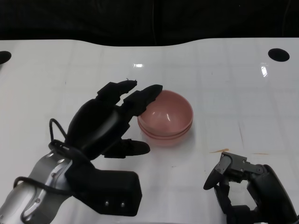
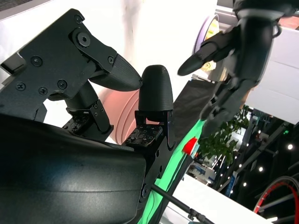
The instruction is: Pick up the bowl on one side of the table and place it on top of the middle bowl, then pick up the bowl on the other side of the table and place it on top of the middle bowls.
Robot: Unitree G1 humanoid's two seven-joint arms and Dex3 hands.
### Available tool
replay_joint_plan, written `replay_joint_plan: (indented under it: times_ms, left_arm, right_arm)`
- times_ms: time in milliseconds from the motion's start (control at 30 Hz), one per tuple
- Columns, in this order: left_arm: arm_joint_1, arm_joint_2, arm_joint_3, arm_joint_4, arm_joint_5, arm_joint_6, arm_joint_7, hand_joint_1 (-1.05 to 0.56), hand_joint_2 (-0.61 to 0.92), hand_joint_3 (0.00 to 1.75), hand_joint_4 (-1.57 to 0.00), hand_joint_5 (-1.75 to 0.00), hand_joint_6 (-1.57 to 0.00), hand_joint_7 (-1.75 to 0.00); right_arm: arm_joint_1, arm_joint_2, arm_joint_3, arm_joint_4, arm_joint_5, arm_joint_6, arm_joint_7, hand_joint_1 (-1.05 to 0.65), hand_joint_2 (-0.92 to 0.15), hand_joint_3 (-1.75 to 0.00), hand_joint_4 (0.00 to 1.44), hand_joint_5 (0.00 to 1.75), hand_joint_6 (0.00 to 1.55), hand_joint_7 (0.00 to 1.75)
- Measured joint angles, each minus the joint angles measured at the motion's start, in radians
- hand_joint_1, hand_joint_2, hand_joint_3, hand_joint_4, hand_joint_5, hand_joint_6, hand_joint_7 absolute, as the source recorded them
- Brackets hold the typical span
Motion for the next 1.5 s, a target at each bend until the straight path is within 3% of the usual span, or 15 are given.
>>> replay_joint_plan:
  times_ms: [100, 200, 367, 533, 567, 700, 800, 867, 933, 1033, 1133, 1200, 1333, 1500]
  left_arm:
    - [0.063, 0.005, 0.050, -0.052, -0.056, -0.057, 0.009, -0.53, 0.92, 0.16, 0.00, -0.48, -0.25, -0.03]
    - [0.127, 0.005, 0.095, -0.074, -0.106, -0.145, 0.047, -0.46, 0.92, 0.17, -0.03, -0.69, -0.33, -0.06]
    - [0.221, -0.026, 0.153, -0.068, -0.156, -0.282, 0.127, -0.36, 0.92, 0.17, -0.27, -0.98, -0.57, -0.18]
    - [0.293, -0.076, 0.187, -0.049, -0.253, -0.383, 0.145, -0.25, 0.92, 0.19, -0.43, -1.13, -0.72, -0.29]
    - [0.309, -0.087, 0.193, -0.044, -0.284, -0.407, 0.145, -0.21, 0.91, 0.23, -0.54, -1.14, -0.77, -0.43]
    - [0.387, -0.141, 0.213, -0.028, -0.416, -0.474, 0.137, -0.14, 0.87, 0.30, -0.72, -1.22, -0.77, -0.88]
    - [0.441, -0.168, 0.224, -0.028, -0.494, -0.480, 0.104, -0.12, 0.85, 0.34, -0.77, -1.25, -0.82, -0.98]
    - [0.475, -0.191, 0.231, -0.029, -0.556, -0.481, 0.080, -0.12, 0.76, 0.58, -0.75, -1.31, -0.81, -1.05]
    - [0.515, -0.210, 0.229, -0.041, -0.623, -0.466, 0.043, -0.12, 0.71, 0.71, -0.74, -1.32, -0.79, -1.05]
    - [0.561, -0.234, 0.227, -0.073, -0.733, -0.405, -0.025, -0.10, 0.71, 0.75, -0.75, -1.34, -0.78, -1.05]
    - [0.578, -0.247, 0.228, -0.096, -0.796, -0.369, -0.084, -0.07, 0.72, 0.81, -0.75, -1.48, -0.80, -1.10]
    - [0.582, -0.253, 0.233, -0.100, -0.814, -0.345, -0.112, -0.07, 0.71, 0.86, -0.75, -1.65, -0.74, -1.34]
    - [0.582, -0.260, 0.252, -0.101, -0.852, -0.300, -0.171, -0.10, 0.72, 0.83, -0.80, -1.74, -0.74, -1.54]
    - [0.555, -0.265, 0.285, -0.075, -0.933, -0.260, -0.266, -0.09, 0.61, 1.03, -0.85, -1.73, -0.78, -1.52]
  right_arm:
    - [-0.001, 0.001, 0.000, 0.002, -0.001, -0.007, 0.000, -0.25, -0.41, -1.31, 0.88, 1.75, 0.80, 1.45]
    - [-0.002, 0.001, 0.000, 0.004, -0.003, -0.009, 0.000, -0.25, -0.41, -1.32, 0.88, 1.75, 0.80, 1.44]
    - [-0.001, 0.003, -0.001, 0.003, -0.010, -0.008, -0.002, -0.27, -0.41, -1.31, 0.89, 1.75, 0.80, 1.44]
    - [0.003, 0.004, -0.001, 0.003, -0.009, -0.008, -0.002, -0.27, -0.41, -1.31, 0.88, 1.75, 0.80, 1.43]
    - [0.004, 0.004, -0.001, 0.003, -0.009, -0.008, -0.001, -0.27, -0.40, -1.31, 0.88, 1.75, 0.80, 1.43]
    - [0.006, 0.003, -0.002, 0.003, -0.008, -0.008, 0.001, -0.28, -0.41, -1.30, 0.88, 1.75, 0.80, 1.41]
    - [0.009, 0.003, -0.001, 0.002, -0.001, -0.008, 0.003, -0.26, -0.42, -1.30, 0.88, 1.74, 0.80, 1.40]
    - [0.012, 0.004, -0.001, -0.002, 0.000, -0.007, 0.003, -0.26, -0.42, -1.28, 0.88, 1.74, 0.81, 1.37]
    - [0.018, 0.005, -0.001, -0.009, 0.002, -0.001, 0.004, -0.25, -0.43, -1.27, 0.88, 1.74, 0.81, 1.36]
    - [0.027, 0.005, -0.001, -0.018, 0.003, 0.015, 0.004, -0.25, -0.45, -1.25, 0.89, 1.71, 0.82, 1.31]
    - [0.028, 0.005, -0.003, -0.027, 0.009, 0.020, 0.004, -0.24, -0.48, -1.17, 0.87, 1.69, 0.84, 1.26]
    - [0.028, 0.005, -0.005, -0.027, 0.024, 0.021, 0.008, -0.23, -0.49, -1.14, 0.86, 1.69, 0.84, 1.24]
    - [0.025, 0.005, -0.007, -0.027, 0.039, 0.030, 0.017, -0.22, -0.51, -1.12, 0.84, 1.69, 0.84, 1.25]
    - [0.003, 0.005, -0.010, -0.014, 0.042, 0.039, 0.019, -0.21, -0.51, -1.14, 0.82, 1.66, 0.84, 1.29]
